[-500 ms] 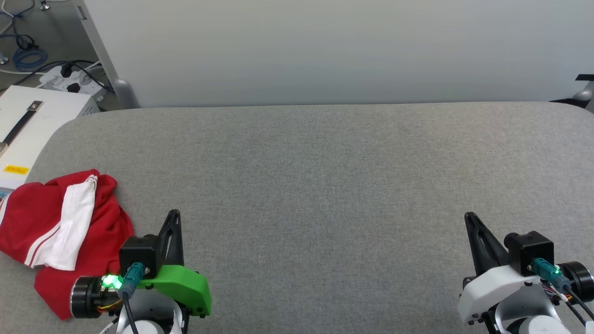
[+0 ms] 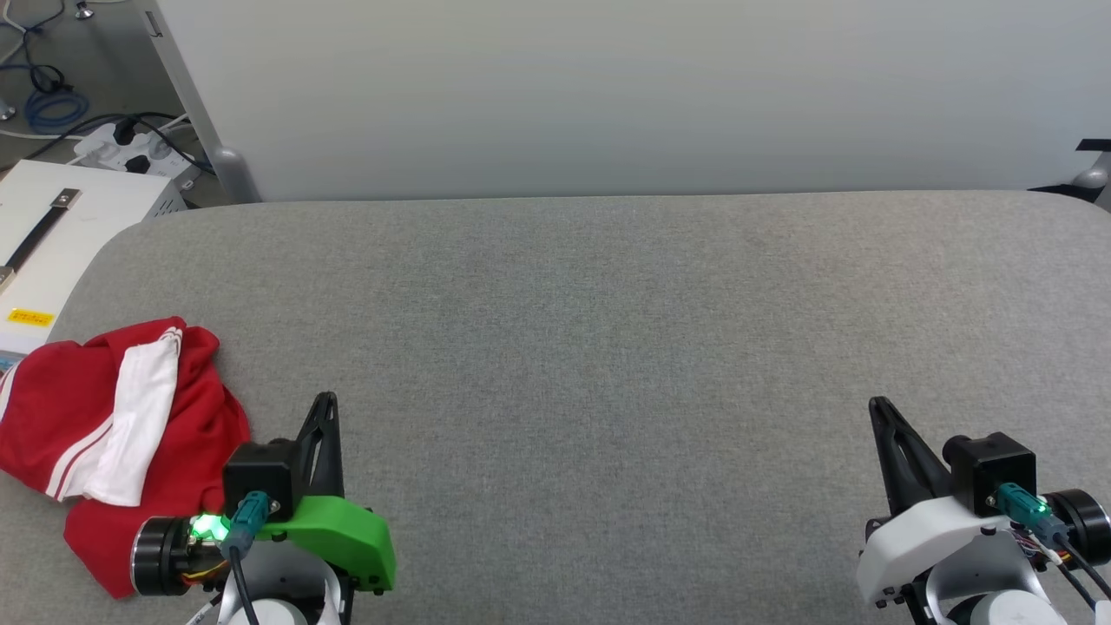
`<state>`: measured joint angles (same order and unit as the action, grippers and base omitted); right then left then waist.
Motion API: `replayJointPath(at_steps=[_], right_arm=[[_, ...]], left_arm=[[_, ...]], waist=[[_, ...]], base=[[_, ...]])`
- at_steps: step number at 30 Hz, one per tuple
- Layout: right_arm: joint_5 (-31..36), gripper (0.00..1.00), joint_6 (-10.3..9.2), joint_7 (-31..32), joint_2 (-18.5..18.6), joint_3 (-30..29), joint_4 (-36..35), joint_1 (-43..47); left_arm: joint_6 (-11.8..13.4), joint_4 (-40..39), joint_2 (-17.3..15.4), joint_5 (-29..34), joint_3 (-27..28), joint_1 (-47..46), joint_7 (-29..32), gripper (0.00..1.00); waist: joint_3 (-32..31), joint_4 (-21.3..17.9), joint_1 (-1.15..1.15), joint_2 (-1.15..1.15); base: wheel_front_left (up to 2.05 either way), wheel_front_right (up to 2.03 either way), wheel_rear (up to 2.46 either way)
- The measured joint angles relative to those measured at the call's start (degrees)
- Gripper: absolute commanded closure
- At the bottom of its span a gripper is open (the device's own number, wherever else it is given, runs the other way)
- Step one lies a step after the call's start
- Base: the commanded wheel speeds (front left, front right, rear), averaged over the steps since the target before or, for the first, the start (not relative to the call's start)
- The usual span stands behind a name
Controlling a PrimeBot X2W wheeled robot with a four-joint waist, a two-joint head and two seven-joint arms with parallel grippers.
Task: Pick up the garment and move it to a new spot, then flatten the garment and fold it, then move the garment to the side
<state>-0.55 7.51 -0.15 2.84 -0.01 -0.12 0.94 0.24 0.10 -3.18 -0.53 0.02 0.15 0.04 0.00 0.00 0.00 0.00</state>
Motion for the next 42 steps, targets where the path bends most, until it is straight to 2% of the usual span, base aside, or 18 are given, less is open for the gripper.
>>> replayJointPath(at_steps=[13,14,42], right_arm=[[0.0,1.00,0.00,0.0,0.0,0.0,0.0,0.0],[0.0,0.00,0.00,0.0,0.0,0.0,0.0,0.0],[-2.9,0.00,0.00,-2.4,0.0,-0.4,0.3,0.0]], left_arm=[[0.0,0.0,0.0,0.0,0.0,0.0,0.0,1.00],[0.0,0.0,0.0,0.0,0.0,0.0,0.0,0.00],[-1.1,1.0,0.0,-1.5,0.1,-0.2,-2.5,0.00]], waist=[[0.0,0.0,0.00,0.00],[0.0,0.0,0.00,0.00],[0.3,-0.2,0.00,0.00]], base=[[0.00,0.00,0.00],[0.00,0.00,0.00],[0.00,0.00,0.00]])
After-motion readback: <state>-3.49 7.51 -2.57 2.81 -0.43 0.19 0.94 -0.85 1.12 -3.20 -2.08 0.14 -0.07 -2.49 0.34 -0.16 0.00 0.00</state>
